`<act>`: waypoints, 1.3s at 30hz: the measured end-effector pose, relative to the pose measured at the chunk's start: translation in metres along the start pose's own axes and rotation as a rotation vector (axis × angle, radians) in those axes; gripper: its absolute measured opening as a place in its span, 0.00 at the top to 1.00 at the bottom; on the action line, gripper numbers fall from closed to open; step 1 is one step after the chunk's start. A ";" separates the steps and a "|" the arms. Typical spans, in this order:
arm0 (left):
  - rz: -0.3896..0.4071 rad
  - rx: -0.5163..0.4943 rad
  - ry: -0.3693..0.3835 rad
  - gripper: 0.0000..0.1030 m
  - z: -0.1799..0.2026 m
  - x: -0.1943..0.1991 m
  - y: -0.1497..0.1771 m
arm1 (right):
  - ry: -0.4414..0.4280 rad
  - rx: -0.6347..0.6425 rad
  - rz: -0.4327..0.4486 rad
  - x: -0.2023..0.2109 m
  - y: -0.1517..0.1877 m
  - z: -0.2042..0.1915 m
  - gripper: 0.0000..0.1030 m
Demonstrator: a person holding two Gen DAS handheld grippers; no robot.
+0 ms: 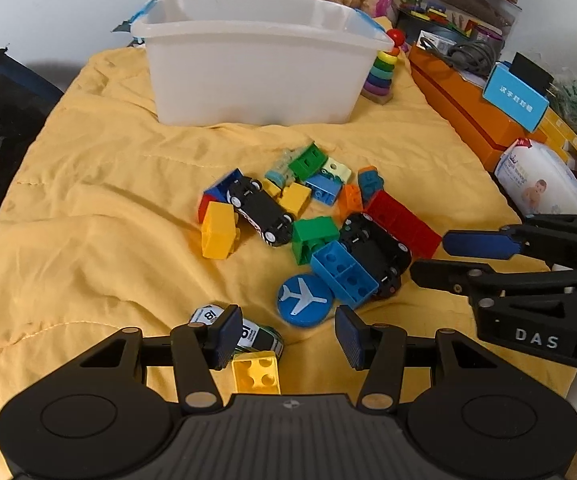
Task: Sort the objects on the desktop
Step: 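Position the left gripper at the white race car while the right approaches the green car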
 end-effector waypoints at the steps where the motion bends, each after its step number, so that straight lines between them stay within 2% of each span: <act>1: -0.003 0.003 0.002 0.46 -0.001 -0.001 0.000 | 0.002 0.009 -0.005 -0.002 0.000 -0.001 0.60; 6: -0.013 0.015 0.007 0.47 -0.006 -0.006 -0.002 | 0.016 0.065 -0.026 -0.014 0.003 -0.005 0.60; 13: -0.021 0.006 0.013 0.46 -0.009 -0.009 -0.004 | 0.001 0.124 -0.041 -0.028 0.009 -0.010 0.71; 25: -0.024 0.001 0.036 0.46 -0.013 -0.013 -0.009 | 0.017 0.192 -0.062 -0.041 0.013 -0.023 0.71; 28: -0.025 0.002 0.038 0.47 -0.015 -0.014 -0.010 | 0.032 0.200 -0.052 -0.044 0.009 -0.025 0.68; 39: -0.027 -0.017 0.041 0.47 -0.018 -0.014 -0.014 | 0.073 0.270 -0.015 -0.054 0.008 -0.035 0.69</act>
Point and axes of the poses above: each gripper's, at about its wrist camera, not at the fingertips, and x roughly against the way its jaws point, z to its right, y to its underside, the point moved 6 cm from there along -x, roughly the way its jaws point, and after that the axes turned 6 degrees about y, right-handed, at the moved point
